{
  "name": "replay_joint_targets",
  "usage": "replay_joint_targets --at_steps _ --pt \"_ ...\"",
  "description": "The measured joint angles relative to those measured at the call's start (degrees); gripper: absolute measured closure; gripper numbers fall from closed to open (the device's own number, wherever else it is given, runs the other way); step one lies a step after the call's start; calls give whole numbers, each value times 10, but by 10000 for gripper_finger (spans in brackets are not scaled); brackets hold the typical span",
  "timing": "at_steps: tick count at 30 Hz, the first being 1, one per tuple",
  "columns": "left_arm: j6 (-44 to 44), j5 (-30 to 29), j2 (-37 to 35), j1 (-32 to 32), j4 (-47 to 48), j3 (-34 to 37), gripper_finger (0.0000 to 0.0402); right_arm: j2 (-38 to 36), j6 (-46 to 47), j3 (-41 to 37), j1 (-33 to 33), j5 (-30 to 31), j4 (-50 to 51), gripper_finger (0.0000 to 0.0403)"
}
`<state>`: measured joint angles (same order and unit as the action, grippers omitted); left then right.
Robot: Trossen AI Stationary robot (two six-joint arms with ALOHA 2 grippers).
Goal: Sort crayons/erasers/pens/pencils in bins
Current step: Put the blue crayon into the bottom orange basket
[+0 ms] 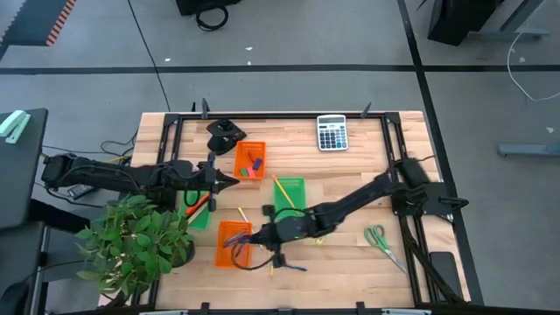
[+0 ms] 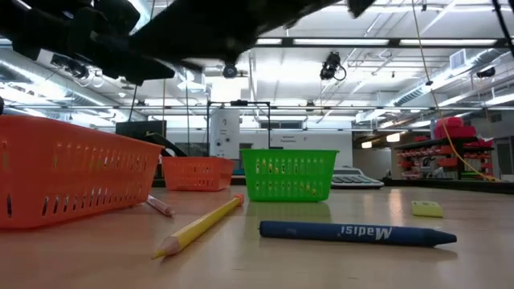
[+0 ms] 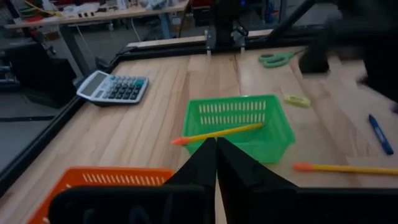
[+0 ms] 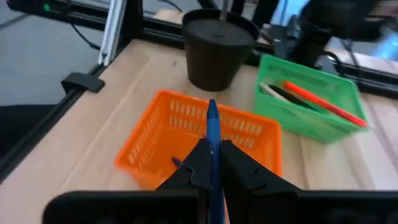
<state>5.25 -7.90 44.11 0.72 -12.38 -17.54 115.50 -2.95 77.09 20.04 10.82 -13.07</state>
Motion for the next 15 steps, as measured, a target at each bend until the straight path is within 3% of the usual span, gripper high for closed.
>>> replay_joint_targets --at_steps 7,15 --pt "-3 -2 -20 -2 23 0 380 94 -38 129 -18 -58 56 365" --pt "-5 -2 -24 -3 28 0 377 128 -32 150 -30 -90 63 363"
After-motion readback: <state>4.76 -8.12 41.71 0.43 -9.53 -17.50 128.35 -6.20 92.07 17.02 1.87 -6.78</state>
